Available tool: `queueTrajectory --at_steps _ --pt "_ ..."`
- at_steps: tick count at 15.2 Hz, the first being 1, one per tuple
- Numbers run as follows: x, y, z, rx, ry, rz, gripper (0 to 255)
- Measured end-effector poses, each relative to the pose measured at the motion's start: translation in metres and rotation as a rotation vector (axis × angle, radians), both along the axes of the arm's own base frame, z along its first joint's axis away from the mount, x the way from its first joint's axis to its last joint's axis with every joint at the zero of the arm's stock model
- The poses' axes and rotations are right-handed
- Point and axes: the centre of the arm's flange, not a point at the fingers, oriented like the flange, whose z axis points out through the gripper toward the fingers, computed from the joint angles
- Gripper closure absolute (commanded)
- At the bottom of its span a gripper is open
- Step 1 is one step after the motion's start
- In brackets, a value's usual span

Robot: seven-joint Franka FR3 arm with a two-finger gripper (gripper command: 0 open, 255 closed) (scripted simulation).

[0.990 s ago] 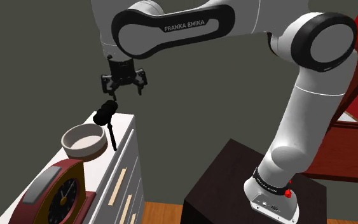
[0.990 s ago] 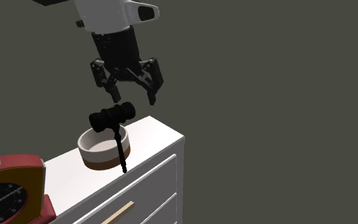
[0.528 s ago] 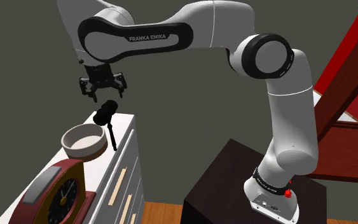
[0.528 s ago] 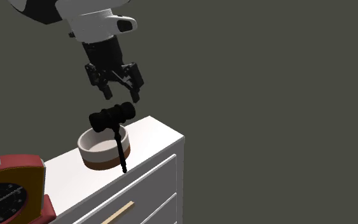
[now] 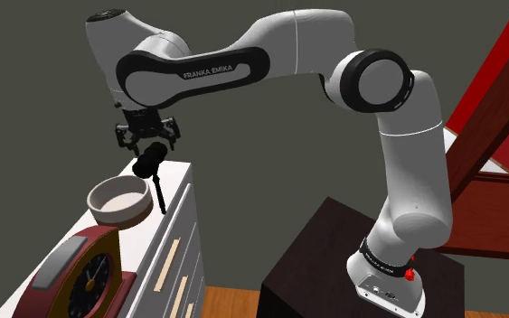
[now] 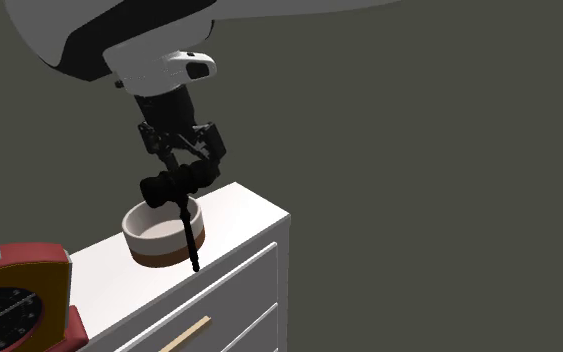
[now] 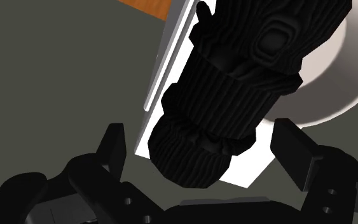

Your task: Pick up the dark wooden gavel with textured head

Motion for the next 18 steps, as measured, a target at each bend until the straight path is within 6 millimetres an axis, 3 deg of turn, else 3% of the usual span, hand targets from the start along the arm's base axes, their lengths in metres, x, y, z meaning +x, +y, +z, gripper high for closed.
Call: queueTrajectory --at_steps 11,18 --pt "0.000 0.000 0.001 0.000 -0.002 0.000 255" --pt "-0.001 0.001 0.034 0.000 0.000 0.000 255"
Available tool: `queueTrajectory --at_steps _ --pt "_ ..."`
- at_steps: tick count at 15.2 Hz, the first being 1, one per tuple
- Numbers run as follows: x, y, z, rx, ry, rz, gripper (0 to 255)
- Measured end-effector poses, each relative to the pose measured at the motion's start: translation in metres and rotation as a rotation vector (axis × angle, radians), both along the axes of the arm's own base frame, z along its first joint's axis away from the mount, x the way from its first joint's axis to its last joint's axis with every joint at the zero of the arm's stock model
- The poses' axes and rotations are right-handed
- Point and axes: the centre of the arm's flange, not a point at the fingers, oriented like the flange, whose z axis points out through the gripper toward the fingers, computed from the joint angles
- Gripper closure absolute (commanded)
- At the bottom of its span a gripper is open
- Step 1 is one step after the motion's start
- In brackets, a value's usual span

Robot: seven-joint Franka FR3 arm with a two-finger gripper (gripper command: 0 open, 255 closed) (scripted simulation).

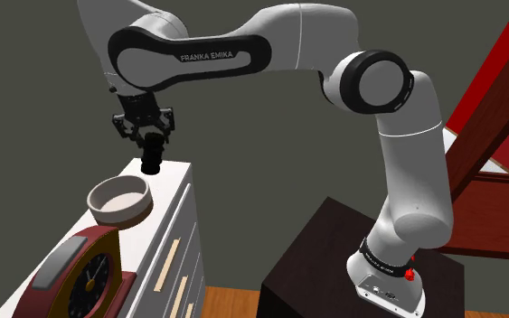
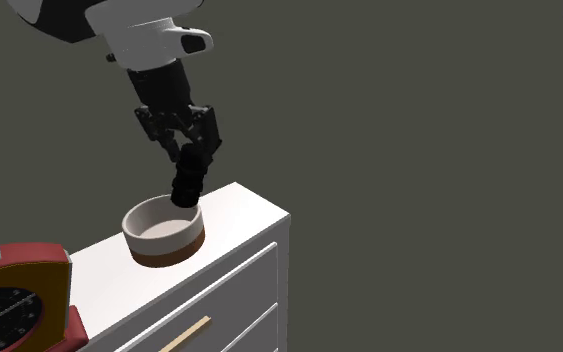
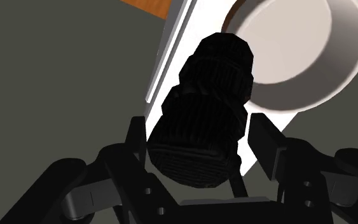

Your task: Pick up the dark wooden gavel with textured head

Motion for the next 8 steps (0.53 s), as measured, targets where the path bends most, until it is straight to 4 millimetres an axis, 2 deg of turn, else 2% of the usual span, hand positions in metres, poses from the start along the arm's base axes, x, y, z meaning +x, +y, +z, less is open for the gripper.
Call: queueTrajectory --at_steps 8 --pt "0.000 0.000 0.040 0.000 0.000 0.000 255"
